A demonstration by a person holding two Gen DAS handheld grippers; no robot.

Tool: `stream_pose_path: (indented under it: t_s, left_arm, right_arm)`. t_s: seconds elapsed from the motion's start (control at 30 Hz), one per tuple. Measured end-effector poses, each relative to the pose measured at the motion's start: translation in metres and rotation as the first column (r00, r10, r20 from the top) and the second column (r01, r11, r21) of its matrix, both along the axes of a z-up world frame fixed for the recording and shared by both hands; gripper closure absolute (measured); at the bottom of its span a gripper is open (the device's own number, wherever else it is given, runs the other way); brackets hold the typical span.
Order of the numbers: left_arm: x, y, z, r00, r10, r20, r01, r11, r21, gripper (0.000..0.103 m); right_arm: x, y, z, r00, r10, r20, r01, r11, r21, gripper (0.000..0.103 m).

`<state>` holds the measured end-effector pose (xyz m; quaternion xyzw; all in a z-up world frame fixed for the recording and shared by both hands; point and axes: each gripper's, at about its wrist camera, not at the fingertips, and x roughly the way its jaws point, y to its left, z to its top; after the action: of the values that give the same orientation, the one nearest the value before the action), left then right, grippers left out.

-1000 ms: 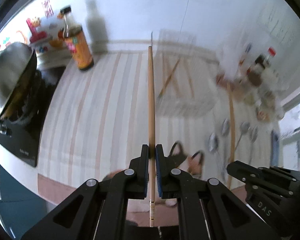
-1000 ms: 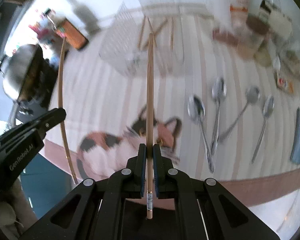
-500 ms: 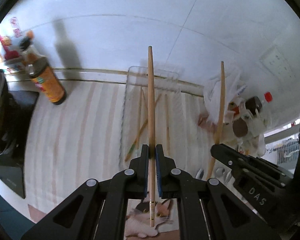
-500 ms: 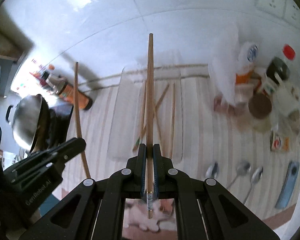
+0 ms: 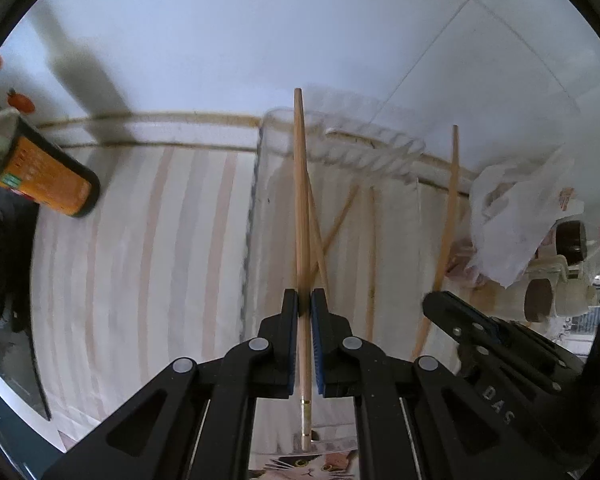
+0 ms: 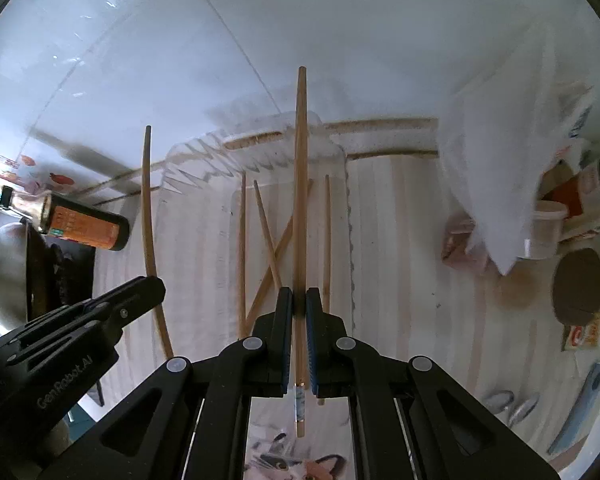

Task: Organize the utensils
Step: 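Lower the chopstick into the basket and open the right tool while the left tool releases its own, then withdraw both open tools from the basket toward the spoons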

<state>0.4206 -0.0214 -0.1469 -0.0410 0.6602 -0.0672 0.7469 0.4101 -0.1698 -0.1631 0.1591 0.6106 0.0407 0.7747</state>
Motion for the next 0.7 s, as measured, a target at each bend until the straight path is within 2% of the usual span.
stream_pose_path:
  t_s: [0.2, 0.3, 0.33, 0.37, 0.4, 0.47, 0.53, 0.6, 0.63, 0.67, 0.7]
  left_arm:
    - [-0.003, 0.0, 0.004, 1.0, -0.011, 0.025, 0.009, 0.997, 0.082, 0.095]
    - [-0.011, 0.004, 0.013, 0.997, -0.016, 0.078, 0.004, 0.99, 0.144, 0.089]
    - [-0.013, 0.005, 0.015, 0.996, -0.018, 0.093, 0.003, 0.988, 0.157, 0.082]
    - [-0.017, 0.007, 0.018, 0.993, -0.021, 0.112, 0.0, 0.984, 0.18, 0.068]
    - [-0.02, 0.008, 0.021, 0.991, -0.025, 0.132, -0.002, 0.981, 0.196, 0.061]
    - [-0.03, 0.012, 0.028, 0.982, -0.028, 0.187, -0.014, 0.975, 0.22, 0.034]
    - [-0.039, 0.016, 0.032, 0.975, -0.037, 0.221, -0.018, 0.97, 0.242, 0.028]
    - [-0.05, 0.019, 0.035, 0.968, -0.046, 0.245, -0.018, 0.967, 0.254, 0.026]
    - [-0.055, 0.019, 0.037, 0.966, -0.049, 0.253, -0.018, 0.967, 0.254, 0.021]
    - [-0.059, 0.02, 0.038, 0.963, -0.049, 0.265, -0.02, 0.968, 0.251, 0.012]
    - [-0.065, 0.022, 0.041, 0.959, -0.054, 0.278, -0.017, 0.969, 0.247, 0.007]
  right_arm:
    - [0.005, 0.005, -0.014, 0.999, 0.015, -0.036, -0.016, 1.0, -0.017, 0.094]
    - [0.001, 0.005, -0.015, 0.999, 0.011, -0.042, -0.012, 1.0, -0.02, 0.079]
    - [-0.001, 0.004, -0.015, 0.999, 0.01, -0.037, -0.011, 1.0, -0.024, 0.074]
    - [-0.004, 0.003, -0.012, 1.0, 0.012, -0.026, -0.013, 0.999, -0.037, 0.07]
    - [-0.009, 0.001, -0.009, 1.0, 0.013, -0.014, -0.014, 0.999, -0.051, 0.068]
    - [-0.019, 0.001, -0.003, 1.0, 0.017, 0.012, -0.016, 0.996, -0.093, 0.057]
    - [-0.032, -0.001, 0.005, 0.999, 0.015, 0.043, -0.009, 0.991, -0.133, 0.052]
    - [-0.043, -0.003, 0.01, 0.998, 0.011, 0.068, 0.001, 0.986, -0.169, 0.05]
    - [-0.051, -0.003, 0.014, 0.997, 0.01, 0.082, 0.005, 0.982, -0.191, 0.048]
    - [-0.056, -0.003, 0.015, 0.996, 0.01, 0.09, 0.009, 0.979, -0.203, 0.043]
    - [-0.062, -0.004, 0.018, 0.995, 0.008, 0.103, 0.015, 0.975, -0.22, 0.039]
